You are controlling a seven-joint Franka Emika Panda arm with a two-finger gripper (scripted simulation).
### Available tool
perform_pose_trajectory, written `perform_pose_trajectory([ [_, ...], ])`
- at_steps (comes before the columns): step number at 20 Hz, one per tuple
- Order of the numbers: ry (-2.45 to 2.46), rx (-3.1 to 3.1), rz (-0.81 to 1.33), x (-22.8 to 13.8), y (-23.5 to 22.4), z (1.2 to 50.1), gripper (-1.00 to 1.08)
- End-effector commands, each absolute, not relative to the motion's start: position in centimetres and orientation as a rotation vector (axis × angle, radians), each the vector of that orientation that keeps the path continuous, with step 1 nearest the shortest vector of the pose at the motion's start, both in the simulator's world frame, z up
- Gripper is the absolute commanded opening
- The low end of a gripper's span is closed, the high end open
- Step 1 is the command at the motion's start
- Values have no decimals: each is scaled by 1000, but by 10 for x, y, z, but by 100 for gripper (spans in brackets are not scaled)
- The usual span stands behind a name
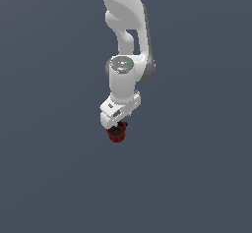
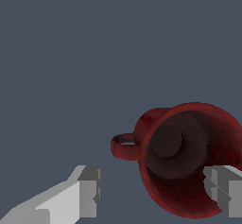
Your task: Pick up the object and move it to a goal position.
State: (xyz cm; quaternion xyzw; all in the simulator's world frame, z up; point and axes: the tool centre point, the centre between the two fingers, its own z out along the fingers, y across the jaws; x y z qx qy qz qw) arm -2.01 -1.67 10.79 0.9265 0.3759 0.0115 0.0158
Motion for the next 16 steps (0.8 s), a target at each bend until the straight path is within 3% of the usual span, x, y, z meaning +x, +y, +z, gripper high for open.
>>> perform_pose_trajectory([
  [1,1215,2862,39,-21,-16,105,68],
  [16,1253,2846,41,-21,-15,82,68],
])
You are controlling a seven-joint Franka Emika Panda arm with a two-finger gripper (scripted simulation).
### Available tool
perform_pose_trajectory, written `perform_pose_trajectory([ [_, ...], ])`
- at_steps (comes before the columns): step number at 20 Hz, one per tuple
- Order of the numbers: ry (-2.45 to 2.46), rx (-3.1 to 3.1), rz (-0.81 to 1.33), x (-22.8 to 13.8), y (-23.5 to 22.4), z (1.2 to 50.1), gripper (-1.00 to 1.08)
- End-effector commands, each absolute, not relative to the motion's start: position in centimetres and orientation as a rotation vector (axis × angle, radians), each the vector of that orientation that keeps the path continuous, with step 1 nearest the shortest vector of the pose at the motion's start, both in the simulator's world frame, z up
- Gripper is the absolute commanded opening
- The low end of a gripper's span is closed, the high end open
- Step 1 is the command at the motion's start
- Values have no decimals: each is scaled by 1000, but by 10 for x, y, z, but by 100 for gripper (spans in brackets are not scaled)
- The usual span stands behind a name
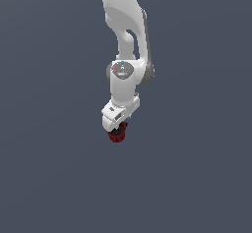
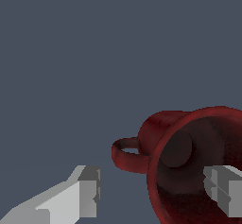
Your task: Pick up the object and move it to a goal position.
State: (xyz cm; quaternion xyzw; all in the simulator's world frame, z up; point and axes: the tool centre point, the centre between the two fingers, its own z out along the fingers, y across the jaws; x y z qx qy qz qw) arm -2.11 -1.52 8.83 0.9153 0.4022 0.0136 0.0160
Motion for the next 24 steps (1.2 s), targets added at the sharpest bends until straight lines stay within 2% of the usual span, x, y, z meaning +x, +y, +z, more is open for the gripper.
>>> perform_pose_trajectory([
  [1,1254,2846,42,-21,-15,79,68],
  [5,1255,2845,42,-22,-15,73,68],
  [6,1255,2845,42,-22,-15,73,-100],
  [18,1260,2844,42,-21,-11,75,-100],
  [24,1260,2844,42,-18,8,93,-100],
])
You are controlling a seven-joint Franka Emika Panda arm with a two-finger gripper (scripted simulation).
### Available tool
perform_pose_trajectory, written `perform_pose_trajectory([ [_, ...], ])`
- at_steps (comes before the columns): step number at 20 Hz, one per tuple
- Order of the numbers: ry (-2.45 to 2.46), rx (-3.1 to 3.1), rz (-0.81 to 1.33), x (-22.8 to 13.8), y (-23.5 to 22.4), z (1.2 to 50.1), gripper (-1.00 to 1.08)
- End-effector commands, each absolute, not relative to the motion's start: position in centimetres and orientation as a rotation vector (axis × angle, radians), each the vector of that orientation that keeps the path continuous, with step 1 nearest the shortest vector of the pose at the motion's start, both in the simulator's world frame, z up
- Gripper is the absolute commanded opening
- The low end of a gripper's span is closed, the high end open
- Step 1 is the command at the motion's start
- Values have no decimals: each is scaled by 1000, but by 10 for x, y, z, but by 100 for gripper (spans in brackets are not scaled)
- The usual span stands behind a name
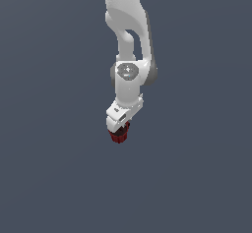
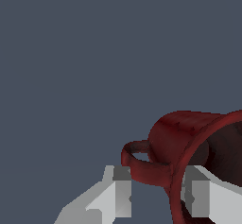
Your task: Pick up the object and move it to a goal position.
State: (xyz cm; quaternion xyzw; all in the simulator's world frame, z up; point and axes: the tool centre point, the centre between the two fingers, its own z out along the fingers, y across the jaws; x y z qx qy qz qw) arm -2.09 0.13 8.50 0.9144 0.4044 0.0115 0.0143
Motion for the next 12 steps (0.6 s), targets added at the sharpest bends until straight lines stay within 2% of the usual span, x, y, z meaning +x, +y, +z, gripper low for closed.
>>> perform_pose_trajectory([
  [1,1260,2844,42,-18,13,98,-100],
  [12,1257,2844,42,-2,99,176,-100],
])
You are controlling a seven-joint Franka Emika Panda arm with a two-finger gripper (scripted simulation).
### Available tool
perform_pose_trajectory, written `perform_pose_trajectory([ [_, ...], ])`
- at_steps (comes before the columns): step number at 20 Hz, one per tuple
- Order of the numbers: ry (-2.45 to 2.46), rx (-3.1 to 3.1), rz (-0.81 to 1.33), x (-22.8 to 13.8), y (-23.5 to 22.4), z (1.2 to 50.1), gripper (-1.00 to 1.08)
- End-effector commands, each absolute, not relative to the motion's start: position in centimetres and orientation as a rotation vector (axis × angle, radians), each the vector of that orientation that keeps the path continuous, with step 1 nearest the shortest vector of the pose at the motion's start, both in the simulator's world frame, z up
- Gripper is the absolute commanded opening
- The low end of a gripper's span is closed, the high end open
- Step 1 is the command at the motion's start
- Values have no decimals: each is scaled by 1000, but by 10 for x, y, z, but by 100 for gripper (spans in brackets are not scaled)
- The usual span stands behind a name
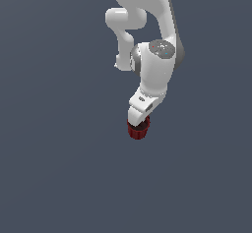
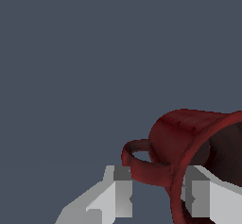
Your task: Pick up the object and move it to a goal position.
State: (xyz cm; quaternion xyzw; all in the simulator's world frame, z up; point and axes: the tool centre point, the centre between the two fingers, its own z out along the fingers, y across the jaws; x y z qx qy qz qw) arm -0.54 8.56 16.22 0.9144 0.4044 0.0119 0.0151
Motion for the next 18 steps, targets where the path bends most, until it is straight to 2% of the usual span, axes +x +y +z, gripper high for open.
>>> perform_pose_trajectory([
  [1,1257,2845,42,-1,107,184,-100],
  [9,1255,2845,42,11,155,228,-100],
  [18,1255,2846,42,16,170,241,-100],
])
